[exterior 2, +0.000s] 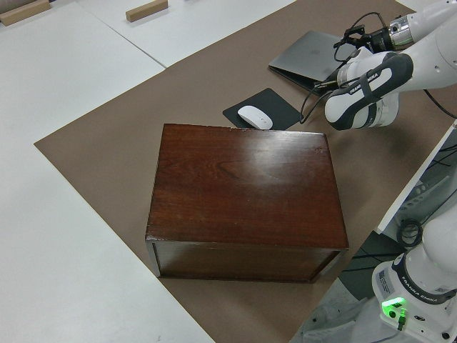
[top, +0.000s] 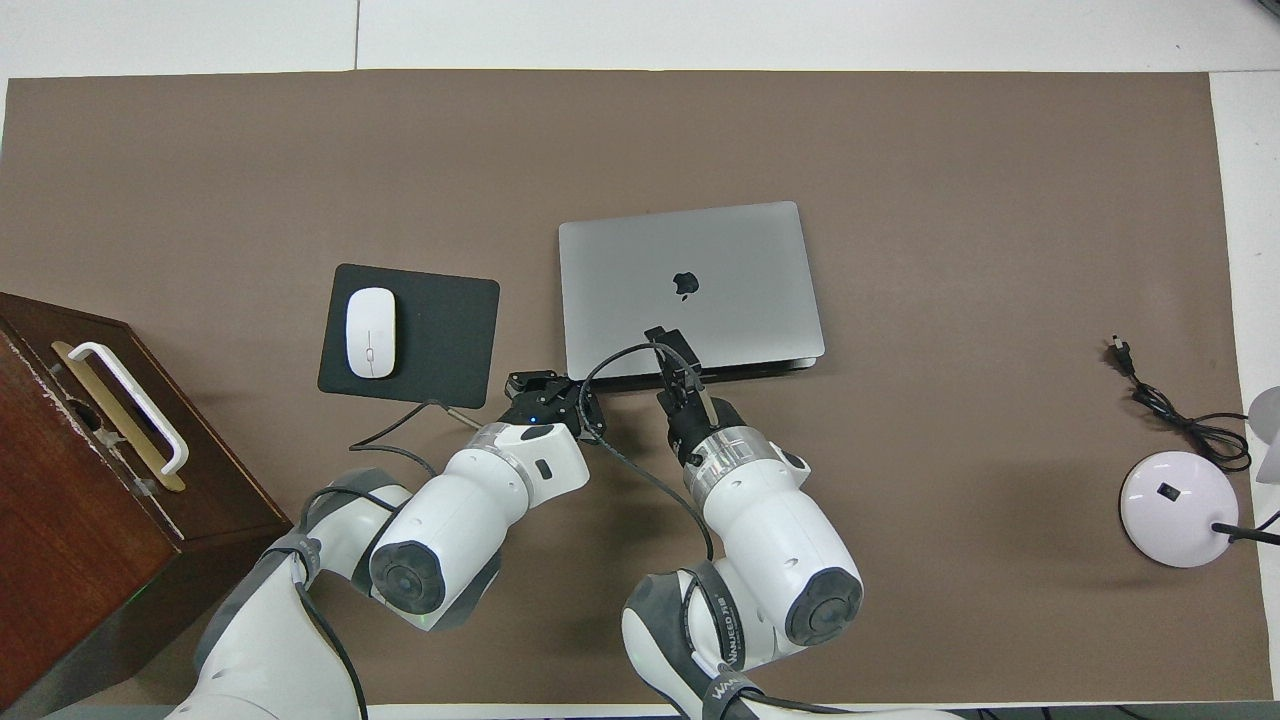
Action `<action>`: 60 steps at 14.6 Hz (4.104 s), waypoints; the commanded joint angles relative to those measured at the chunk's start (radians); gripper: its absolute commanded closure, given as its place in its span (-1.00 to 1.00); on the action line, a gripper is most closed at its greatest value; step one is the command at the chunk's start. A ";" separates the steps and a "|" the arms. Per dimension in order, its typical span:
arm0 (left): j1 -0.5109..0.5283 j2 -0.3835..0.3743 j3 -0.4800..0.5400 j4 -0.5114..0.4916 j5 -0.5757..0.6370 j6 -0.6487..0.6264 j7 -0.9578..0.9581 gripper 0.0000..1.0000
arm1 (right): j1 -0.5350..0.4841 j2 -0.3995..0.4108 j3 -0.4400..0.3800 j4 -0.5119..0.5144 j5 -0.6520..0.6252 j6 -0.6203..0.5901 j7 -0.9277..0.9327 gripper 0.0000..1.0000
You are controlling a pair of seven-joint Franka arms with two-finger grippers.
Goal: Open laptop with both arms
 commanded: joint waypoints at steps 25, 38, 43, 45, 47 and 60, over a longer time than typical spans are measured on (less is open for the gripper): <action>0.034 0.087 0.008 0.046 0.043 0.010 -0.001 1.00 | -0.103 0.011 -0.112 0.286 0.009 -0.417 -0.209 -1.00; 0.035 0.087 0.006 0.047 0.043 0.010 -0.002 1.00 | -0.140 0.040 -0.259 0.603 -0.136 -0.877 -0.165 -1.00; 0.035 0.087 0.006 0.047 0.043 0.010 -0.002 1.00 | -0.158 0.119 -0.261 0.730 -0.158 -0.939 -0.135 -1.00; 0.035 0.087 0.006 0.047 0.043 0.010 -0.002 1.00 | -0.158 0.149 -0.261 0.764 -0.156 -0.939 -0.120 -1.00; 0.035 0.087 0.006 0.047 0.043 0.010 -0.002 1.00 | -0.158 0.177 -0.261 0.798 -0.156 -0.939 -0.108 -1.00; 0.035 0.087 0.008 0.047 0.045 0.010 -0.002 1.00 | -0.186 0.246 -0.257 0.898 -0.156 -0.968 -0.078 -1.00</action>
